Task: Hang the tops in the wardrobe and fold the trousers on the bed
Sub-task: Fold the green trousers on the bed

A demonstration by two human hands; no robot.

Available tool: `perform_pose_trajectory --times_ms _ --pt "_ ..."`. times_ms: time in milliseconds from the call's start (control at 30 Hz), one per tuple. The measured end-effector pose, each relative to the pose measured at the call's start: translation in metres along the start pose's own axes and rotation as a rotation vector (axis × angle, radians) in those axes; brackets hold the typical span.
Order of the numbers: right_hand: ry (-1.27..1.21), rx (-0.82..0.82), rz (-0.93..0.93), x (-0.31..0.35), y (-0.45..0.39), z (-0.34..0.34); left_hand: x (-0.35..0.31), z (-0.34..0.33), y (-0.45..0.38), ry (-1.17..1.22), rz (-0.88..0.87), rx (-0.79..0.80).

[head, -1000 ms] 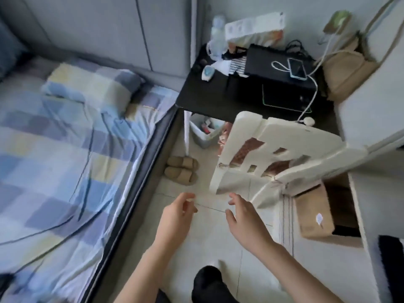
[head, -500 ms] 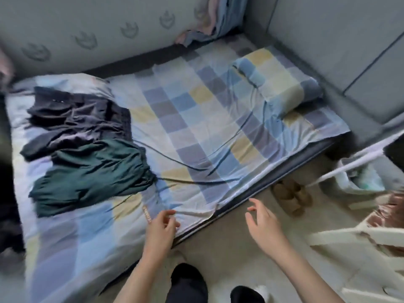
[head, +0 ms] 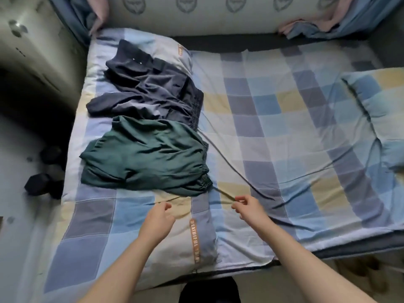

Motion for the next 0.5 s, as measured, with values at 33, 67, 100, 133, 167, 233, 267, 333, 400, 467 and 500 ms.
perform_pose_trajectory --times_ms 33,67,100,133,167,233,267,333,400,467,500 --pt "0.017 0.014 0.004 -0.001 -0.020 -0.014 0.004 -0.012 -0.012 -0.032 -0.031 0.010" --pt "0.039 0.033 0.015 -0.002 -0.045 -0.033 0.009 -0.029 -0.028 -0.062 -0.058 0.021" --pt "0.065 0.044 0.029 -0.002 -0.062 -0.044 0.011 -0.043 -0.038 -0.094 -0.087 0.028" --pt "0.102 0.047 0.051 -0.003 -0.081 -0.055 0.012 -0.056 -0.049 -0.129 -0.117 0.030" --pt "0.160 0.044 0.085 -0.008 -0.106 -0.071 0.017 -0.078 -0.063 -0.167 -0.147 0.024" --pt "0.293 0.018 0.153 -0.011 -0.144 -0.089 0.015 -0.112 -0.081 -0.246 -0.214 0.017" --pt "0.337 0.005 0.181 -0.010 -0.158 -0.095 0.013 -0.125 -0.088 -0.294 -0.249 0.014" --pt "0.390 0.006 0.197 -0.016 -0.184 -0.113 0.011 -0.153 -0.098 -0.363 -0.302 0.016" --pt "0.446 -0.006 0.241 -0.016 -0.204 -0.131 0.008 -0.172 -0.105 -0.365 -0.341 0.000" --pt "0.464 0.015 0.296 -0.015 -0.218 -0.155 0.014 -0.184 -0.108 -0.338 -0.343 0.019" --pt "0.447 0.042 0.309 -0.012 -0.222 -0.160 0.014 -0.185 -0.107 -0.322 -0.354 0.018"
Point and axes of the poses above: each hand's wrist, its own y-axis away from the middle knuckle, its own z-axis out of the back of the hand, x = y × z, the point moved 5 cm from there along -y, towards the middle knuckle, and after that the axes turned 13 degrees about -x, right-handed, at the moved point
